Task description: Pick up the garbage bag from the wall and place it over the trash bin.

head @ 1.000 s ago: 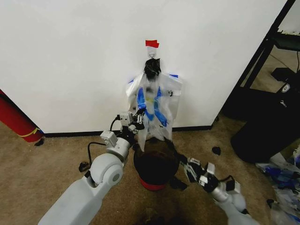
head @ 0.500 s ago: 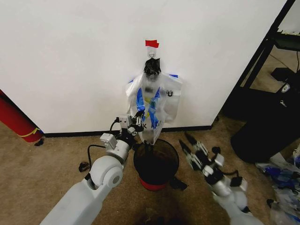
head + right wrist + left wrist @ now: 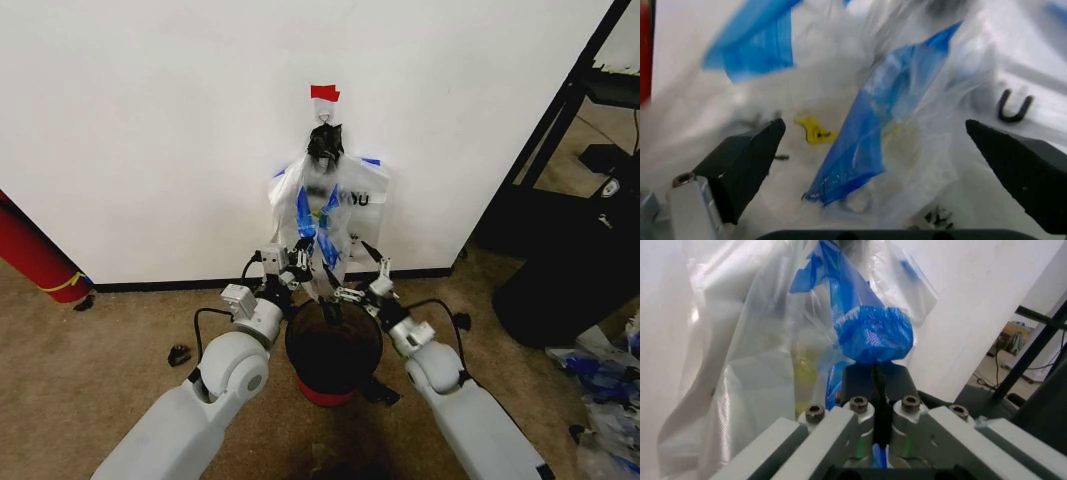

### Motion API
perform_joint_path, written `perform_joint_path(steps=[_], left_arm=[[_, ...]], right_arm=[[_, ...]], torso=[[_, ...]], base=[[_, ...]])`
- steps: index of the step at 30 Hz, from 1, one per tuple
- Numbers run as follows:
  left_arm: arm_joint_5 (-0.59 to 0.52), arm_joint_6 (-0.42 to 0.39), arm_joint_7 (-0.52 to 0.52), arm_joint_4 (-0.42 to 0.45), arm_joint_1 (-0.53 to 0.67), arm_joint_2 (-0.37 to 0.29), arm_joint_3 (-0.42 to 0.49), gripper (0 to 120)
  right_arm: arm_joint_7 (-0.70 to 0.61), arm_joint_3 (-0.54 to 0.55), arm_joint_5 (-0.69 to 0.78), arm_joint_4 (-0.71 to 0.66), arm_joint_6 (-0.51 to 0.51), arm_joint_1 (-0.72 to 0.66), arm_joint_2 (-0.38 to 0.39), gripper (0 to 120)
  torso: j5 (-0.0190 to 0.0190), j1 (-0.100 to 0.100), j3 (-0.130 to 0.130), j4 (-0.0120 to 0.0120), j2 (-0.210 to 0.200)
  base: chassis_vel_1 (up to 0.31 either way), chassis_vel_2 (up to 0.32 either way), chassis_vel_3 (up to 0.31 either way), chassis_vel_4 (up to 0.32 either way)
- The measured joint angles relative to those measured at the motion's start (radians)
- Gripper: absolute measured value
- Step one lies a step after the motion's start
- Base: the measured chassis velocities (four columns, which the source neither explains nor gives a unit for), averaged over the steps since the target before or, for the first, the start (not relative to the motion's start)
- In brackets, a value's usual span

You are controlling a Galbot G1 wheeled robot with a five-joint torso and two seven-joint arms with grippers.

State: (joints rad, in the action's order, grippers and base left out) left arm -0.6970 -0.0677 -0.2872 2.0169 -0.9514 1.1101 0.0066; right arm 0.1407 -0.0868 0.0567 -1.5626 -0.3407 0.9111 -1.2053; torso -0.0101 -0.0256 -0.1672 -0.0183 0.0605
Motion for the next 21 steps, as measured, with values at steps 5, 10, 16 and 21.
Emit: perform_joint_path(steps=[5,10,16,21], left_arm=[[0.0,0.004,-0.002,-0.004,0.001,0.004,0.001,0],[0.0,0.007,-0.002,-0.004,0.0,0.004,0.001,0],[0.001,0.01,-0.003,-0.006,-0.002,0.008,0.001,0],[0.004,0.011,-0.004,-0.005,-0.006,0.005,-0.001,0]], right_arm=[[0.012,0.057,-0.018,0.016,0.103,-0.08,0.03,100],[0.055,0.086,-0.033,0.029,0.148,-0.131,0.042,100],[0.174,0.077,-0.085,0.031,0.181,-0.171,0.044,100],[0.255,0.048,-0.127,0.023,0.227,-0.174,0.055,86]], torso=[[-0.0001,0.0,0.0,0.0002,0.0],[-0.0001,0.0,0.0,0.0001,0.0],[-0.0001,0.0,0.0,0.0002,0.0],[0.0,0.0,0.0,0.0002,0.0]], base=[[0.0,0.0,0.0,0.0],[0.0,0.0,0.0,0.0],[0.0,0.0,0.0,0.0],[0.0,0.0,0.0,0.0]])
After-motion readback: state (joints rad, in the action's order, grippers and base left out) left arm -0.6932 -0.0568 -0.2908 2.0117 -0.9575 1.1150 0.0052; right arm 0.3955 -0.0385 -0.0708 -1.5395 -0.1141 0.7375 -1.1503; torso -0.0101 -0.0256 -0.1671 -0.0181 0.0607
